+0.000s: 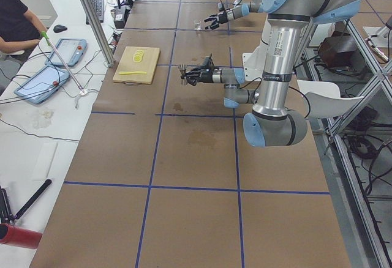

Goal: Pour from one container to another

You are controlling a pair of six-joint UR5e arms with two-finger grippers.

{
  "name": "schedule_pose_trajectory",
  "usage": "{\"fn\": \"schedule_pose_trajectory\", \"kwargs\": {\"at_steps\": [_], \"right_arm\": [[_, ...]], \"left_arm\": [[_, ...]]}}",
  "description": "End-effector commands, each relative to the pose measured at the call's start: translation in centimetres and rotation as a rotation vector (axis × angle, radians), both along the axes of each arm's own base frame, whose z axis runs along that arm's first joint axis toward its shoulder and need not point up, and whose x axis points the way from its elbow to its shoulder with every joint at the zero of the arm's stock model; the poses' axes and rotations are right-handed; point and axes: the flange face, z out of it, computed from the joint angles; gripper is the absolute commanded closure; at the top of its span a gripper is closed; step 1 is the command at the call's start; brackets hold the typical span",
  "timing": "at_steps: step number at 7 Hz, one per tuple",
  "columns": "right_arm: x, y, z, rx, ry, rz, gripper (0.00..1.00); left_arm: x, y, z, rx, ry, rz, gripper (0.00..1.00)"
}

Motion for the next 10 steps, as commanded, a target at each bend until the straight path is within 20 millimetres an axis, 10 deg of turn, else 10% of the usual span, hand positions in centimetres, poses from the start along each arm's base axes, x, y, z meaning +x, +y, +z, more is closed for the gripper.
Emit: {"fn": "schedule_pose_trajectory", "kwargs": {"at_steps": [1, 8, 10], "right_arm": [[0.1, -0.7, 0.3, -0.005, -0.006, 0.017, 0.01], [-1.2, -4.6, 3.3, -0.063, 0.014, 0.032, 0.03], [-1.0, -4.6, 3.3, -0.064, 0.016, 0.032, 0.23]], "left_arm": [[-0.1, -0.2, -0.2, 0.001, 0.004, -0.002, 1.00], [0.1, -0.3, -0.9, 0.004, 0.016, 0.001, 1.00], [0.1, -0.3, -0.9, 0.004, 0.016, 0.001, 1.00]]}}
